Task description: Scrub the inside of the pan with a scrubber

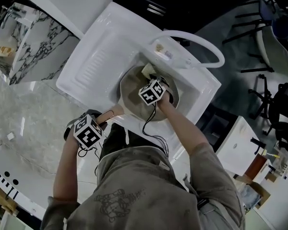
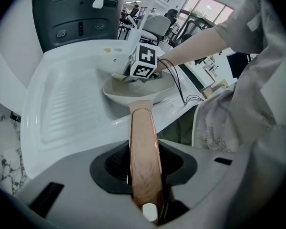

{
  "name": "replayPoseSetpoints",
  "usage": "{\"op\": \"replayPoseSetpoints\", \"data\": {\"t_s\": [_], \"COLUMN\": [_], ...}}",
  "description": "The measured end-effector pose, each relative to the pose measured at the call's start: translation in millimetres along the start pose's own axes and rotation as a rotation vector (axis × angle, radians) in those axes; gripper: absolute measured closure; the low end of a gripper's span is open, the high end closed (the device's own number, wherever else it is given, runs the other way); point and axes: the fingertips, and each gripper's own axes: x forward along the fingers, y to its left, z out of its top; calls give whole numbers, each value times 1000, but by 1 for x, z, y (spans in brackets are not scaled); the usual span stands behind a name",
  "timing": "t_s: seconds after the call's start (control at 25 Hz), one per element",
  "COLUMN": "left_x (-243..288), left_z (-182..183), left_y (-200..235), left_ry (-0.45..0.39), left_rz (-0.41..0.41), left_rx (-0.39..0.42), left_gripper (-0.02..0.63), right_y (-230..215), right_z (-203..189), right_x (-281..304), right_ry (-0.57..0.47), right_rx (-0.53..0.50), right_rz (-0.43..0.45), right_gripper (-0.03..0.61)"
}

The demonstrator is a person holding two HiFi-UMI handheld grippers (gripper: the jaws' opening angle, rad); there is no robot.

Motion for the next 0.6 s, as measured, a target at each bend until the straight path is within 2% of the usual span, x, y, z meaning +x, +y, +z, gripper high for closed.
{"op": "replayPoseSetpoints", "data": {"t_s": [0.08,0.16,0.24,0.28,0.36,0.44,0.6], "left_x": [1,2,1,1,2,2,3], "left_z": [0,1,1,1,1,2,2], "left_y": [0,0,0,0,-1,-1,-1], "left_ry": [3,2,-1,-3,-7,-8,-8], "left_rz": [-1,-1,-1,-1,-2,-3,-5], "left_rx": [3,6,9,10,8,9,9], "left_gripper": [465,466,466,466,468,468,468], "right_y": [11,32,61,72,81,84,93], "right_z": [-2,-7,-17,-22,-29,-32,-34], "right_x": [8,9,5,2,-3,-12,-34], "right_ry": [18,70,139,156,160,158,158], "right_rx": [12,-6,-74,-118,-185,-174,-143], "right_rz": [65,197,346,386,410,445,588], "right_gripper": [499,499,497,495,495,495,495]}}
